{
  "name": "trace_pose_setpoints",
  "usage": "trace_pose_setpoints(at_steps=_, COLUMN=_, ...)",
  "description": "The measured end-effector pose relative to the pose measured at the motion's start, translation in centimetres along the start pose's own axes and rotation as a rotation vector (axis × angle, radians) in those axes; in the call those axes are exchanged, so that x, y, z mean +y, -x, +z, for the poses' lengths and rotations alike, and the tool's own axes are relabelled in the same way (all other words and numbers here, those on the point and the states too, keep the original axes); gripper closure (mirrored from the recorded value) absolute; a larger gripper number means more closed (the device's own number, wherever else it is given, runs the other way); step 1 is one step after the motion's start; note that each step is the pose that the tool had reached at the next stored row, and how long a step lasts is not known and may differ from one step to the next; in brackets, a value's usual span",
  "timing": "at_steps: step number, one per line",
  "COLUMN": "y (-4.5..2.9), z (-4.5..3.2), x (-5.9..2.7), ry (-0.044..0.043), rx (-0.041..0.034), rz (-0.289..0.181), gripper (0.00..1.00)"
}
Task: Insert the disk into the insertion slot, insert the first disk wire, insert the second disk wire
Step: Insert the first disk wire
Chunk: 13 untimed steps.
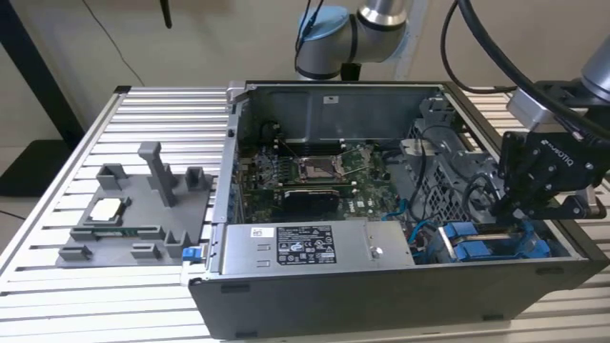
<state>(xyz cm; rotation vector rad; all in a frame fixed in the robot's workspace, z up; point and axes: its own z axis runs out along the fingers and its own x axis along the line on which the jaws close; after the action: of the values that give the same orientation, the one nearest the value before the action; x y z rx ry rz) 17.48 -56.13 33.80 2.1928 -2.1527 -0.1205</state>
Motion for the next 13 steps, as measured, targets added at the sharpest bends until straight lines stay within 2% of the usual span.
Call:
trace_pose_setpoints(at_steps=6, y=0.00, z=0.30, x=-0.03, ry=0.0001, rx=-0.0004, rz=0.000, gripper=0.81)
trace_pose_setpoints(at_steps=9, y=-0.01, z=0.71, x=-0.09, ry=0.0001, rx=0.0011, rz=0.000, gripper=0.81)
trace_pose_setpoints(at_steps=11, y=0.00, z=0.90, x=-0.12, ry=0.0002, rx=-0.0010, rz=0.000, gripper=0.81)
trace_pose_setpoints(at_steps=13, y=0.00, z=0.79, x=-0.12, ry=0.0028, rx=-0.0013, rz=0.000, gripper=0.80)
